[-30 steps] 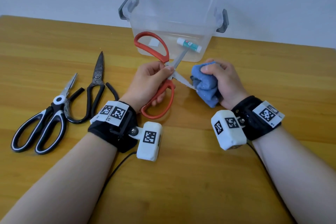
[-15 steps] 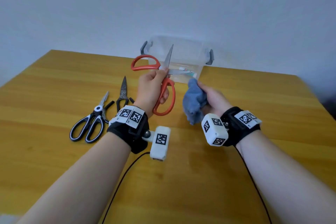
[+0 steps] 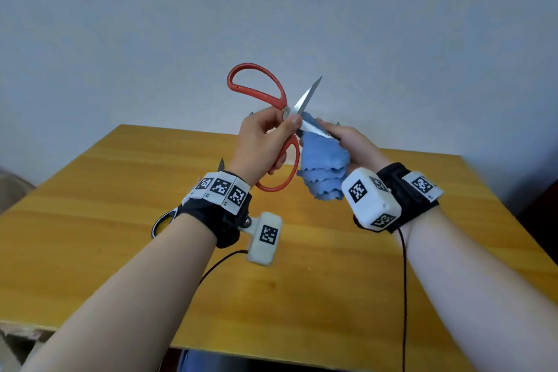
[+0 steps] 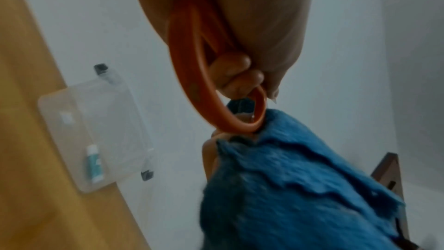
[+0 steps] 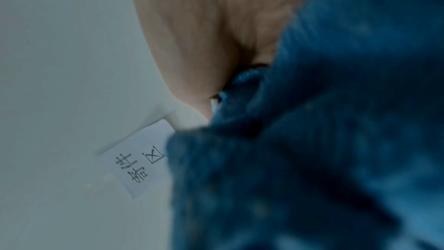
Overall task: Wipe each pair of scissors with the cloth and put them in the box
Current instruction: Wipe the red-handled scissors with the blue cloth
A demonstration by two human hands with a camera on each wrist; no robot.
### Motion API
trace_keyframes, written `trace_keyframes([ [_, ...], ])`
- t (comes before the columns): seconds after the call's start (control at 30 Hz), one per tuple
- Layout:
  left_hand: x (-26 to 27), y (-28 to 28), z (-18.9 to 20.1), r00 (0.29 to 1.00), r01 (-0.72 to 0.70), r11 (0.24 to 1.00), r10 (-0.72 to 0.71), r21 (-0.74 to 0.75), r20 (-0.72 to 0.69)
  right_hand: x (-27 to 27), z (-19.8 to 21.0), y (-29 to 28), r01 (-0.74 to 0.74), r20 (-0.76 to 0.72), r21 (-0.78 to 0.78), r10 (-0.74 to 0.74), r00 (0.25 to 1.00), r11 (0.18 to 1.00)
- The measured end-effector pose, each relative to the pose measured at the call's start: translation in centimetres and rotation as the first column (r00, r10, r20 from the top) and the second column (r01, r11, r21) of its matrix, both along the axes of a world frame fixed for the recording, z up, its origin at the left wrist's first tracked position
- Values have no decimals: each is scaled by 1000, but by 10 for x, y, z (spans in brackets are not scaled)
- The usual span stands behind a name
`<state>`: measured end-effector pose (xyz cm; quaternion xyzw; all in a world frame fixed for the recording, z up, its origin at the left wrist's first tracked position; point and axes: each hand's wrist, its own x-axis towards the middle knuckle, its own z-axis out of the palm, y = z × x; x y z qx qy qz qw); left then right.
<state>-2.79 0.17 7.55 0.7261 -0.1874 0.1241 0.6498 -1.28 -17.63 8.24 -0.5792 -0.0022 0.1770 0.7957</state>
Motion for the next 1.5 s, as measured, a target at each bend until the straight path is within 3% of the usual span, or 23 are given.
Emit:
trace_keyframes([
  [0.13, -8, 1, 14, 1000, -6, 998, 4, 60, 21, -1, 9, -10, -123, -38, -52, 121, 992, 991],
  [0.23, -11, 4, 21, 999, -30, 999, 28, 45, 32, -14, 15, -14, -139, -61, 5, 139, 988, 990],
  [0.37, -10, 23, 25, 995, -103, 995, 102, -5, -8, -25, 29, -34, 203, 11, 53, -204, 979, 978],
  [0.47, -12, 35, 23, 984, -137, 989, 130, -47, -121, -23, 37, -46, 249, -101, 59, -243, 965, 967],
  [0.53, -14, 36, 23, 979, -115, 992, 102, -61, -175, -17, 33, -49, 368, -41, 28, -367, 929, 929],
  [0.63, -21, 32, 28, 981, -30, 1000, 30, 4, -189, -20, 25, -47, 420, 104, -143, -408, 907, 896],
  [0.7, -26, 28, 32, 982, 16, 998, -5, 56, -187, -24, 19, -45, 327, 193, -392, -271, 943, 860],
  [0.8, -32, 23, 36, 980, 57, 993, -36, 105, -194, -26, 12, -49, 306, 295, -752, -118, 948, 583],
  [0.83, -33, 22, 37, 978, 68, 991, -43, 115, -202, -24, 13, -52, 345, 336, -775, -118, 934, 529],
  [0.87, -34, 22, 37, 976, 74, 990, -47, 122, -210, -23, 15, -52, 374, 373, -763, -114, 921, 528],
  [1.07, -38, 17, 35, 967, 90, 981, -45, 173, -252, -41, 24, -47, 158, 180, -707, -40, 983, 689],
  [1.17, -42, 13, 36, 969, 115, 967, -60, 225, -238, -46, 30, -43, 152, 194, -525, -56, 979, 838],
  [1.27, -45, 8, 36, 972, 129, 961, -74, 246, -223, -52, 38, -35, 142, 187, -227, -100, 977, 963],
  [1.37, -44, 7, 37, 974, 129, 975, -90, 182, -210, -60, 42, -30, 92, 84, 129, -103, 991, 987],
  [1.43, -44, 6, 39, 973, 134, 981, -103, 142, -206, -63, 40, -27, 63, 82, 198, -80, 993, 978],
  [1.5, -46, 4, 41, 974, 149, 977, -119, 150, -191, -67, 37, -20, -7, 91, 155, -8, 996, 988],
])
